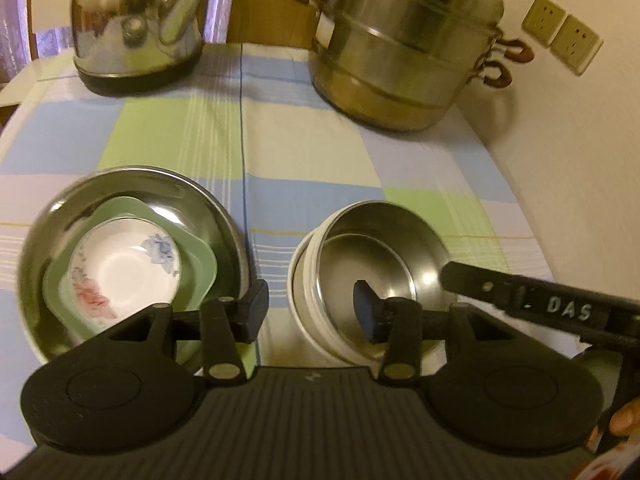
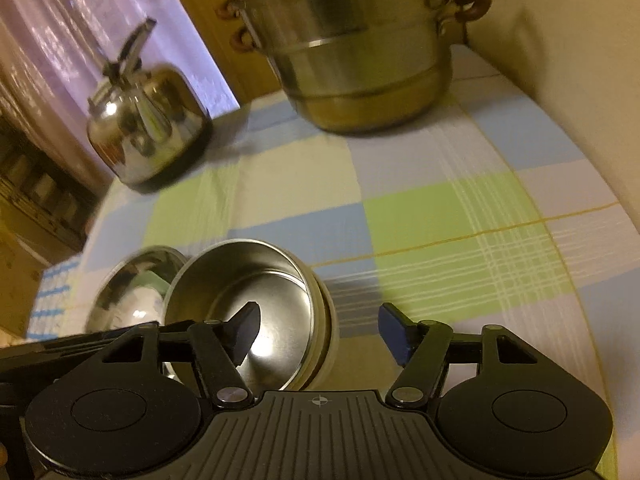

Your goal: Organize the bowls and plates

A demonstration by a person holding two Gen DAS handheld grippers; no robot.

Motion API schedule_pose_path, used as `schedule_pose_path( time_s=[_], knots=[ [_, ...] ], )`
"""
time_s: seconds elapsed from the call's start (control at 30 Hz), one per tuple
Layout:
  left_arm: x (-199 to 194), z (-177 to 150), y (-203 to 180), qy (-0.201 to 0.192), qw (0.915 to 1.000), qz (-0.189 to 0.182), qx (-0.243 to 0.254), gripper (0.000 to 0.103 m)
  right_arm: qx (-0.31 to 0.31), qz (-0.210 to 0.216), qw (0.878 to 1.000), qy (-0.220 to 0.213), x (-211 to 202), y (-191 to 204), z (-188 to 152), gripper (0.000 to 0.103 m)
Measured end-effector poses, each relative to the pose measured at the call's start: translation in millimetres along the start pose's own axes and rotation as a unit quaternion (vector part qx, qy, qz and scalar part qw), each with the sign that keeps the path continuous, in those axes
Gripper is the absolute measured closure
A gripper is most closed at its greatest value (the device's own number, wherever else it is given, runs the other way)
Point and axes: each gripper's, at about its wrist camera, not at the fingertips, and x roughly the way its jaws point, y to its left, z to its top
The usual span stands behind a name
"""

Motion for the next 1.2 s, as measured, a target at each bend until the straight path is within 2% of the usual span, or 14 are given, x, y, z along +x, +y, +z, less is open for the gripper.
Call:
schedule_pose_path(
  time_s=[0.1,0.3,0.57,0.9,1.2],
  knots=[
    [-23.0,-8.2,-0.2,-0.010,0.9998,0.015,0.008,0.044,0.003,0.008,1.000,-0.008,-20.1,-0.9,-4.0,0.035],
    [-62.5,-37.3,2.0,-0.011,0.9991,0.041,0.006,0.043,-0.005,0.031,0.999,0.010,-50.1,5.0,-23.4,0.034],
    [-100.5,-79.1,-1.8,-0.007,0.9979,0.064,-0.011,0.042,-0.050,0.042,0.997,0.045,-73.4,22.6,-62.8,0.034],
    [-125.1,-116.4,-12.6,-0.003,0.9964,0.081,-0.023,0.042,-0.082,0.046,0.993,0.070,-88.8,32.2,-95.8,0.034],
    [-135.7,-131.9,-16.1,-0.003,0.9952,0.094,-0.027,0.042,-0.109,0.034,0.990,0.084,-93.5,38.3,-112.5,0.034]
  ],
)
